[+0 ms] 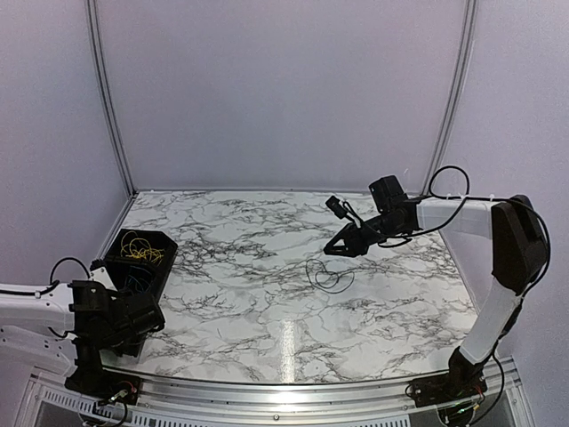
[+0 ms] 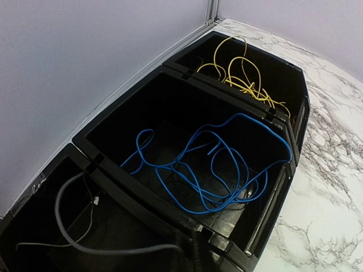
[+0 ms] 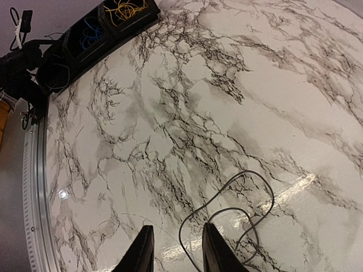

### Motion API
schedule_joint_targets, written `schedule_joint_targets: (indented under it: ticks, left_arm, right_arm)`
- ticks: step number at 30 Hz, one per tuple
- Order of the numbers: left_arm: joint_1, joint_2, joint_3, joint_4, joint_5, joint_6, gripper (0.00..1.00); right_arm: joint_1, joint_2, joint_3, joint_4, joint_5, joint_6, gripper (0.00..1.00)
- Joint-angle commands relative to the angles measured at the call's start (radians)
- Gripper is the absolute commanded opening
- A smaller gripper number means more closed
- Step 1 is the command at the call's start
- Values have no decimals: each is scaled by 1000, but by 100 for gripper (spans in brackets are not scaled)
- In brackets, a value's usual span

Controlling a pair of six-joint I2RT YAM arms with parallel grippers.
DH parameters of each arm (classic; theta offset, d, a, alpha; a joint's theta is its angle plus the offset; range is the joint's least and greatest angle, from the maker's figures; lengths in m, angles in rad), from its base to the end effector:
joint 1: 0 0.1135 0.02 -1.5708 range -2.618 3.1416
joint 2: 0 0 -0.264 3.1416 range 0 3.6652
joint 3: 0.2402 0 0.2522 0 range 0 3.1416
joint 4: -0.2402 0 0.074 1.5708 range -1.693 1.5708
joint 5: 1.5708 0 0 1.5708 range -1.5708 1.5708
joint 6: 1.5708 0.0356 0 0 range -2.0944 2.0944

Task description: Untangle the cables

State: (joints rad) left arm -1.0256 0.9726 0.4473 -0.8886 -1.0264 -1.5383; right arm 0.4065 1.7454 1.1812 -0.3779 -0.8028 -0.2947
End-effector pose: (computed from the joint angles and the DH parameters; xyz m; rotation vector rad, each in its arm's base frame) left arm 0.0923 -0.0935 0.1694 -0.6257 2.0182 0.1798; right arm 0.3233 0.1670 0.2133 -1.1198 2.1109 1.0461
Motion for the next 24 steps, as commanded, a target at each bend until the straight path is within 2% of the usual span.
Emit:
schedule_joint_targets:
  ticks: [1, 4, 8, 15, 20, 24]
  left_arm:
    - [7, -51, 35, -41, 33, 39, 23]
    - [7, -99, 65, -43, 49, 103, 38]
    - [7, -134, 124, -52, 60, 186, 45]
    - [6, -40, 256, -62, 51, 344, 50]
    - [-27, 75, 294, 99, 174, 600, 46]
    - [-37, 141, 282, 108, 299, 501, 45]
  right_arm:
    - [-1, 4, 44, -20, -14, -21, 30]
    - [-1, 3, 45, -23, -15, -23, 30]
    - [-1, 2, 47, -27, -15, -26, 30]
    - [0, -2, 49, -31, -14, -30, 30]
    - [0, -3, 49, -33, -10, -33, 30]
    - [0, 6, 57, -51, -13, -43, 30]
